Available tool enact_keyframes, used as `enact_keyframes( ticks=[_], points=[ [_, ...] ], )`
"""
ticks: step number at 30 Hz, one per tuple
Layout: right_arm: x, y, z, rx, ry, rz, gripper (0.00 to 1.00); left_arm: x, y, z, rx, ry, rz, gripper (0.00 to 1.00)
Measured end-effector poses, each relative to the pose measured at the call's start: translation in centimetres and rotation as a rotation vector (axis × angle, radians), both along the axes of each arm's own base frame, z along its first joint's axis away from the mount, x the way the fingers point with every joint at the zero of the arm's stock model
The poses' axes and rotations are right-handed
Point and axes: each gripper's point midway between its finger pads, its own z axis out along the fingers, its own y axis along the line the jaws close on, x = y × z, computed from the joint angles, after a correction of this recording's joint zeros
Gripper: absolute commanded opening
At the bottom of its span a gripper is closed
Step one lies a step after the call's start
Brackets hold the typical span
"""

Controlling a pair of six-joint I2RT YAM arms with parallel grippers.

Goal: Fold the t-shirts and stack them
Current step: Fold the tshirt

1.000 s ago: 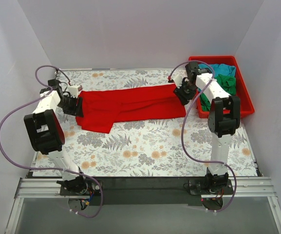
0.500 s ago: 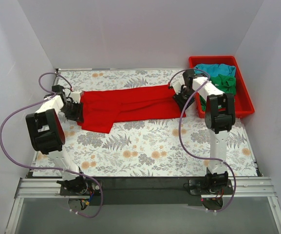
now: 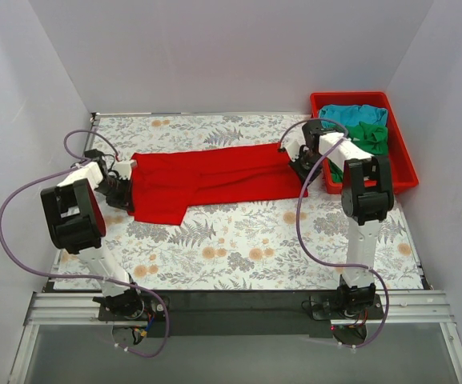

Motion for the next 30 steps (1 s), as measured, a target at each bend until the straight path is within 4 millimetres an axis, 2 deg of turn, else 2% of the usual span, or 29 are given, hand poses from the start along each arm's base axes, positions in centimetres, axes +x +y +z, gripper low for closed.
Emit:
enact_keyframes(
  ticks=[3, 4, 5, 7, 8, 12, 14, 16, 18, 20, 21, 23, 26, 28, 30],
  points=[
    [-1.9, -0.6, -0.1, -0.017, 0.027, 0.012, 0.01, -1.5, -0.3, 0.6, -0.001, 0.016, -0.009, 0.0],
    [-2.5, -0.8, -0.1, -0.024, 0.038, 0.016, 0.08, -1.8, -0.4, 0.9, -0.002, 0.017, -0.01, 0.02],
    [-3.0, -1.0, -0.1, -0.03, 0.051, 0.016, 0.26, -2.0, -0.4, 1.2, -0.003, 0.014, -0.011, 0.09],
    [-3.4, -1.2, -0.1, -0.04, 0.062, 0.012, 0.39, -2.0, -0.6, 1.9, -0.008, 0.001, -0.011, 0.18],
    [-3.4, -1.2, 0.0, -0.041, 0.065, 0.014, 0.42, -2.0, -0.7, 2.2, -0.012, -0.007, -0.009, 0.27],
    [-3.6, -0.6, 0.8, -0.009, 0.069, -0.018, 0.45, -2.0, -1.2, 3.9, -0.038, -0.045, 0.003, 0.34],
    [-3.7, 0.2, 2.1, 0.037, 0.054, -0.04, 0.45, -2.2, -1.4, 5.4, -0.045, -0.08, 0.002, 0.34],
    [-3.7, 1.6, 4.3, 0.109, 0.023, -0.066, 0.45, -2.5, -1.7, 6.7, -0.049, -0.107, -0.003, 0.34],
    [-3.7, 3.4, 6.9, 0.198, -0.021, -0.087, 0.43, -3.0, -2.1, 7.8, -0.055, -0.13, -0.013, 0.35],
    [-4.1, 5.8, 9.1, 0.285, -0.054, -0.096, 0.43, -4.2, -2.6, 8.1, -0.064, -0.136, -0.024, 0.35],
    [-4.3, 7.7, 10.2, 0.34, -0.075, -0.087, 0.44, -5.0, -3.0, 7.7, -0.071, -0.122, -0.025, 0.35],
    [-5.3, 11.0, 11.0, 0.415, -0.077, -0.071, 0.44, -7.0, -3.6, 6.3, -0.087, -0.072, -0.025, 0.35],
    [-7.6, 16.6, 10.4, 0.501, -0.038, -0.039, 0.45, -9.5, -4.3, 4.1, -0.113, 0.02, -0.014, 0.36],
    [-9.7, 20.0, 9.2, 0.526, 0.005, -0.017, 0.46, -9.8, -4.4, 3.4, -0.117, 0.042, -0.004, 0.36],
    [-11.7, 23.3, 8.2, 0.544, 0.04, 0.007, 0.47, -9.3, -4.2, 3.0, -0.111, 0.034, 0.007, 0.36]
  ],
)
